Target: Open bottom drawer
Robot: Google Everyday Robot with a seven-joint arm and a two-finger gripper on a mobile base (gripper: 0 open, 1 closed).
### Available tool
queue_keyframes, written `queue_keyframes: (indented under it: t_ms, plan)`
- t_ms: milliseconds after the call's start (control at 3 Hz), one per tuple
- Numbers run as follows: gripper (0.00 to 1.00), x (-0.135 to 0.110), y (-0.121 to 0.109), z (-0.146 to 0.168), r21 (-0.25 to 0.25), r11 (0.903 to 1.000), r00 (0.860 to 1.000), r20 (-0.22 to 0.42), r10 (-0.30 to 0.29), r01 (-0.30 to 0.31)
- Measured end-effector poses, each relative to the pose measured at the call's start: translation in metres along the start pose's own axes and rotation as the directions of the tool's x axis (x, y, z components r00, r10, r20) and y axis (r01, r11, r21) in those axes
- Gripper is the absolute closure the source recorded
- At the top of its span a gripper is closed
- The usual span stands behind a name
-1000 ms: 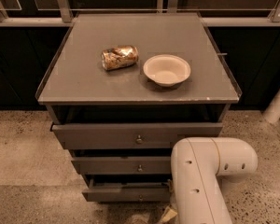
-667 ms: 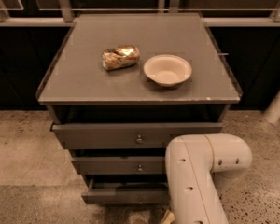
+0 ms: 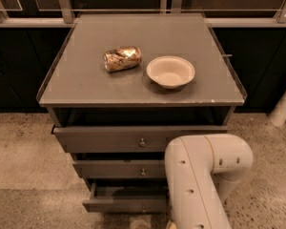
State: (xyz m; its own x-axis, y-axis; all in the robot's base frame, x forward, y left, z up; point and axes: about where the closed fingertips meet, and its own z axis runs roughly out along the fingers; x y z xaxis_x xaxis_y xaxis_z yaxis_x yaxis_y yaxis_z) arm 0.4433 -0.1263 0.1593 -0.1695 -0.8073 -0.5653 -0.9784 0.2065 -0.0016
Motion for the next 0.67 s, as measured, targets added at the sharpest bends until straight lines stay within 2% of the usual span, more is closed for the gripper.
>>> queue_keyframes:
  t_ms: [333, 667]
  plan:
    - [0.0, -0.003, 0.018, -0.005, -0.03, 0.9996, 1.0, 0.008, 0.0, 0.0]
    - [0.0, -0.013, 0.064, -0.02, -0.1, 0.995, 0.999, 0.042, 0.001, 0.004]
